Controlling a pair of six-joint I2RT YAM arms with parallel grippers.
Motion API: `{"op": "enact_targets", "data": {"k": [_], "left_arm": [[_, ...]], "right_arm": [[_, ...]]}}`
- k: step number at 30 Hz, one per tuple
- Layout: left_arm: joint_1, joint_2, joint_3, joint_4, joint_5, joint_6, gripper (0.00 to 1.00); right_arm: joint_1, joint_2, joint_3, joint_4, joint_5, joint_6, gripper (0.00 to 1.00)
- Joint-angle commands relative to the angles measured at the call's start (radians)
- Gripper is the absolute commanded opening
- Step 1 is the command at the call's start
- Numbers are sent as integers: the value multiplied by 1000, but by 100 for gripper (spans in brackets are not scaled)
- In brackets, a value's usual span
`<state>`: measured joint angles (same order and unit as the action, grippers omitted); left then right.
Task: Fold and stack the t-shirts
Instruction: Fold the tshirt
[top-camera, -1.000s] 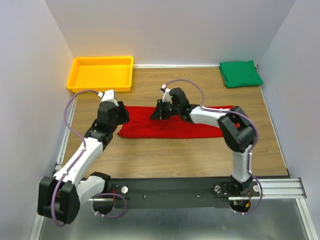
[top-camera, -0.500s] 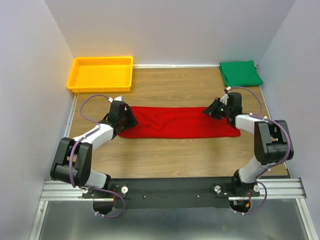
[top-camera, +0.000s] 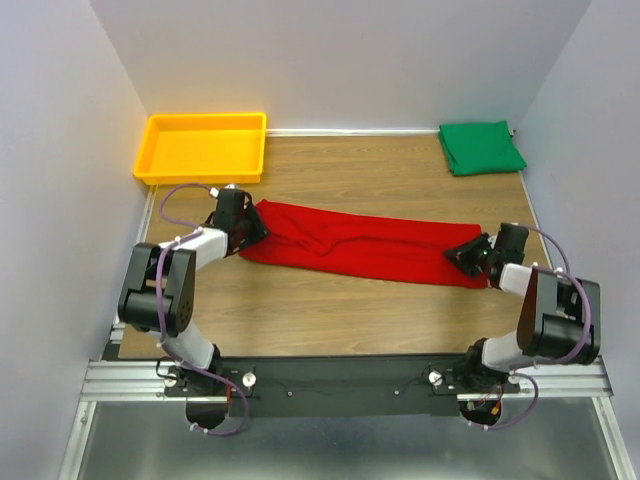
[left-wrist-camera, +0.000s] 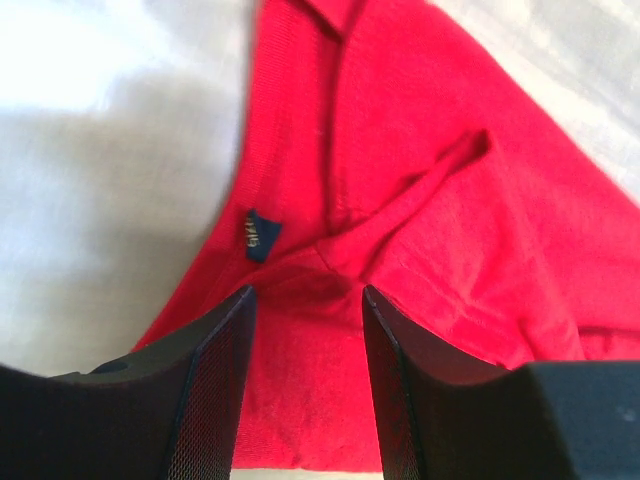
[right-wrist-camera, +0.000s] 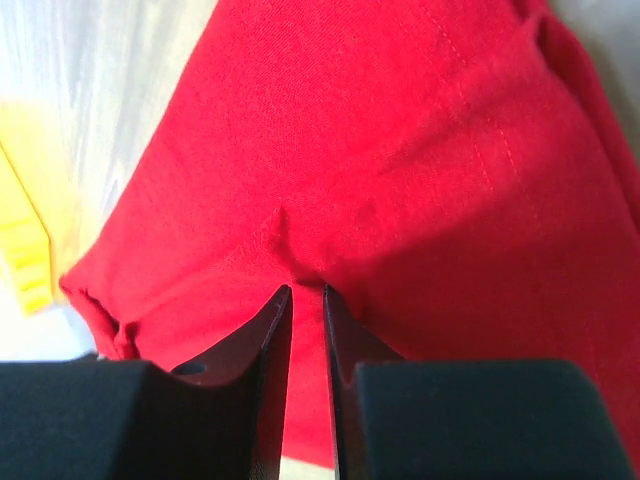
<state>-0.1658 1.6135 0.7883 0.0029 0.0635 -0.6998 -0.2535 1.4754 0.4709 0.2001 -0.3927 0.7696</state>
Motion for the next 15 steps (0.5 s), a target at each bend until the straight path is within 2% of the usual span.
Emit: {"op": "enact_targets", "data": {"k": [1, 4, 6, 8, 9, 11, 12, 14, 15], "left_arm": [[9, 86, 118, -93, -53, 51, 55], [8, 86, 202, -112, -50, 83, 55], [9, 25, 235, -119, -92, 101, 57], [8, -41, 238, -119, -126, 123, 58], [8, -123, 236, -119, -145, 134, 59], [8, -215, 213, -119, -212, 164, 60], [8, -316, 185, -113, -255, 177, 61], [8, -413, 148, -106, -293, 216, 64], [8, -511, 105, -97, -322, 229, 66]], "right_arm": [[-26, -93, -81, -183, 60, 31, 26], [-17, -234, -77, -212, 45, -9, 31], [25, -311, -17, -237, 38, -65, 40], [77, -325, 23, -211, 12, -101, 46], [161, -302, 78, -193, -14, -116, 50], [277, -247, 153, -139, -29, -160, 52], [401, -162, 232, -121, -46, -177, 52], [512, -59, 331, -104, -80, -214, 52], [601, 44, 433, -94, -118, -240, 52]]}}
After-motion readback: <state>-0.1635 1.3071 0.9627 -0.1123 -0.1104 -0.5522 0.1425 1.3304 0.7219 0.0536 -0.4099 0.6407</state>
